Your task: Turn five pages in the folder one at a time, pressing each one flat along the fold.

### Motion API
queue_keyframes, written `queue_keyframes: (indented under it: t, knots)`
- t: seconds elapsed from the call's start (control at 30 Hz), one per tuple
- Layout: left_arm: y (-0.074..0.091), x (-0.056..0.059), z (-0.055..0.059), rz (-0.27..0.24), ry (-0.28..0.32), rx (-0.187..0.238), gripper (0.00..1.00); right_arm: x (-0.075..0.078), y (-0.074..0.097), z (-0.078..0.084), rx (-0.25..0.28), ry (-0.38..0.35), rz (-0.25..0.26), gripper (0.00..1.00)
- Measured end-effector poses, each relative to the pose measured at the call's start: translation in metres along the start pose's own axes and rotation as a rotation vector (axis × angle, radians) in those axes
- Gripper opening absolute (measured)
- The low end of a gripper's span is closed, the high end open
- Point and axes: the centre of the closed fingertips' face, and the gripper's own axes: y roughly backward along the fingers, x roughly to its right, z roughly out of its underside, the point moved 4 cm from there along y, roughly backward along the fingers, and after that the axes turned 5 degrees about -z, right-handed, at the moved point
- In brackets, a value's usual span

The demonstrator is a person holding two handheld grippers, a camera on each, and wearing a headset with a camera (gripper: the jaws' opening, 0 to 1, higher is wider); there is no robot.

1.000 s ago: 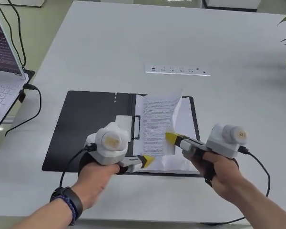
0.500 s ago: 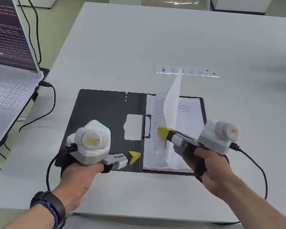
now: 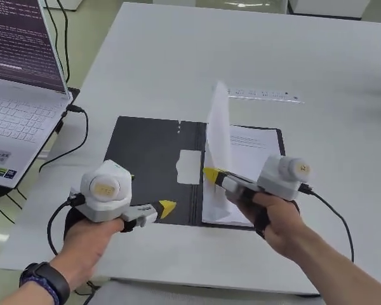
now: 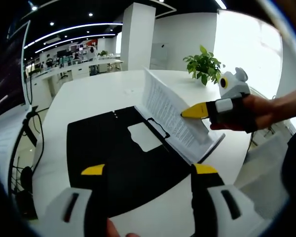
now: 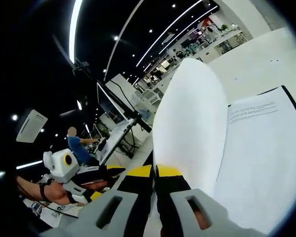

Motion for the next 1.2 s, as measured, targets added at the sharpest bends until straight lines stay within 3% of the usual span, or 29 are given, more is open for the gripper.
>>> queue_keyframes:
  t: [0.33, 0.8, 1.2]
  knots:
    - [0.017, -0.014, 0.008, -0.021, 0.018, 0.003, 0.68, -0.008, -0.019, 0.009, -0.033, 0.000, -0.016, 0.00]
    - [0.030, -0.026, 0.023, -0.036, 0.047, -0.006, 0.67, -0.012, -0.049, 0.028, -0.100, -0.012, -0.018, 0.00]
    - [0.031, -0.028, 0.021, -0.039, 0.078, 0.016, 0.67, -0.018, -0.081, 0.050, -0.161, -0.023, -0.032, 0.01]
